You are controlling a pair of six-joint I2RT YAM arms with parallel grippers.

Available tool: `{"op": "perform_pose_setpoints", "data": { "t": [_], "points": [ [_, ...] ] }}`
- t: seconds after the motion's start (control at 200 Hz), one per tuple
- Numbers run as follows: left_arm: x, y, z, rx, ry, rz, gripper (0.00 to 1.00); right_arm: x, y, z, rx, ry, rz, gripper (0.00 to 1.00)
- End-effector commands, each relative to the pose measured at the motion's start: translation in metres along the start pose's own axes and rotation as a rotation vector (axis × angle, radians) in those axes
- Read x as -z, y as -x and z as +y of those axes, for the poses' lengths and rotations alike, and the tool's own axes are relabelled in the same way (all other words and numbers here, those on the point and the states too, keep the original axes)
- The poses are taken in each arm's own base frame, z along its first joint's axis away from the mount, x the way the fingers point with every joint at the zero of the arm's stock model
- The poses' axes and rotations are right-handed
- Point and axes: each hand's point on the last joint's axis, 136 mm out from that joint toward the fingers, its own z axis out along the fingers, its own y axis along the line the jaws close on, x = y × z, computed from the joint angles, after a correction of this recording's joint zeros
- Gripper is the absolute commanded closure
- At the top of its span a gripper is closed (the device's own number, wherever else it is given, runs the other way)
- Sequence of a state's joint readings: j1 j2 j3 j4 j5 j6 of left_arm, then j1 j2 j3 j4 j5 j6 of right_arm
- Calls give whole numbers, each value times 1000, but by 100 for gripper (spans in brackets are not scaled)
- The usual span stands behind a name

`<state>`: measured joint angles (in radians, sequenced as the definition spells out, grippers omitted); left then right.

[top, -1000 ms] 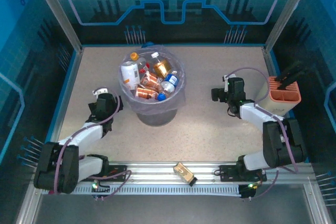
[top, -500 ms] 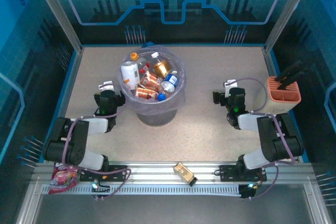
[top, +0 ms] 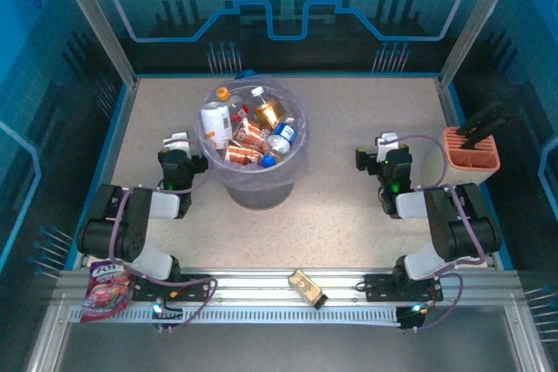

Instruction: Put the plastic bottles in the bin

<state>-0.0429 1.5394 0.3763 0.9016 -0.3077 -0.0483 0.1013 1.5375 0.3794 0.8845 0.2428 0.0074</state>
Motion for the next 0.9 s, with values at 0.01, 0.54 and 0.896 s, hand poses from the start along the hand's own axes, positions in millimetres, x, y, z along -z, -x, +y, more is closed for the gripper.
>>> {"op": "perform_pose_setpoints", "data": {
  "t": [0.01, 0.54, 0.896],
  "points": [
    [0, 3, -5, -14, -36, -20, 1, 0, 10, -6, -23, -16, -44, 0],
    [0, 3, -6, -14, -38, -22, 1, 0, 10, -6, -23, -18, -44, 0],
    [0, 3, -6, -15, -38, -20, 1, -1, 9, -5, -21, -13, -37, 0]
  ]
}}
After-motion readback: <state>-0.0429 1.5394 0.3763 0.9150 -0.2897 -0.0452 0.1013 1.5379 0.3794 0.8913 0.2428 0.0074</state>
